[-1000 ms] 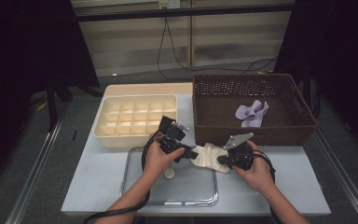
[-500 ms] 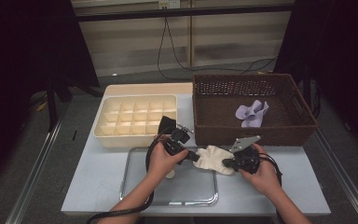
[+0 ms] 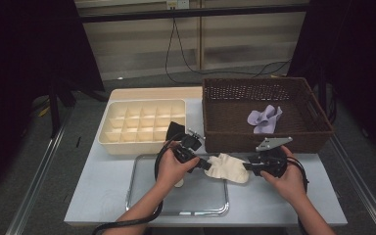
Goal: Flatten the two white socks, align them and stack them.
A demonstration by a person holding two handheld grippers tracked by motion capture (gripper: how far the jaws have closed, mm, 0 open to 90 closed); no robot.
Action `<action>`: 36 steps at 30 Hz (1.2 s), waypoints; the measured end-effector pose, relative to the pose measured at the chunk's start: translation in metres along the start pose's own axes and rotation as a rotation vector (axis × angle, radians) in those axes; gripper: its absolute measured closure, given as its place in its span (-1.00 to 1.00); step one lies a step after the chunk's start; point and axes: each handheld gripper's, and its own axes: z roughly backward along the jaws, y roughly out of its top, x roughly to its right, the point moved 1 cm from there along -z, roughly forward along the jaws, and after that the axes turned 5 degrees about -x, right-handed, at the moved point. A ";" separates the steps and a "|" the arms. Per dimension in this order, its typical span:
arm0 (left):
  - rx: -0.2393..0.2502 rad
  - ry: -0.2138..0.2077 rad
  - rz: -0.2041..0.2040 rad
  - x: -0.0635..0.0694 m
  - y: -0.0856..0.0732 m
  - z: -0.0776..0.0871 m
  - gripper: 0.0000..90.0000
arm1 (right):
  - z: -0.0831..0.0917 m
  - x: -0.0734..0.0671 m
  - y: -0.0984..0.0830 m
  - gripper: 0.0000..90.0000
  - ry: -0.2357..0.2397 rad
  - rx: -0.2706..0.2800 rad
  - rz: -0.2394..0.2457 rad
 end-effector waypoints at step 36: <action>-0.009 -0.081 0.001 0.016 0.013 -0.012 0.85 | 0.019 -0.018 0.012 0.89 0.051 0.033 0.097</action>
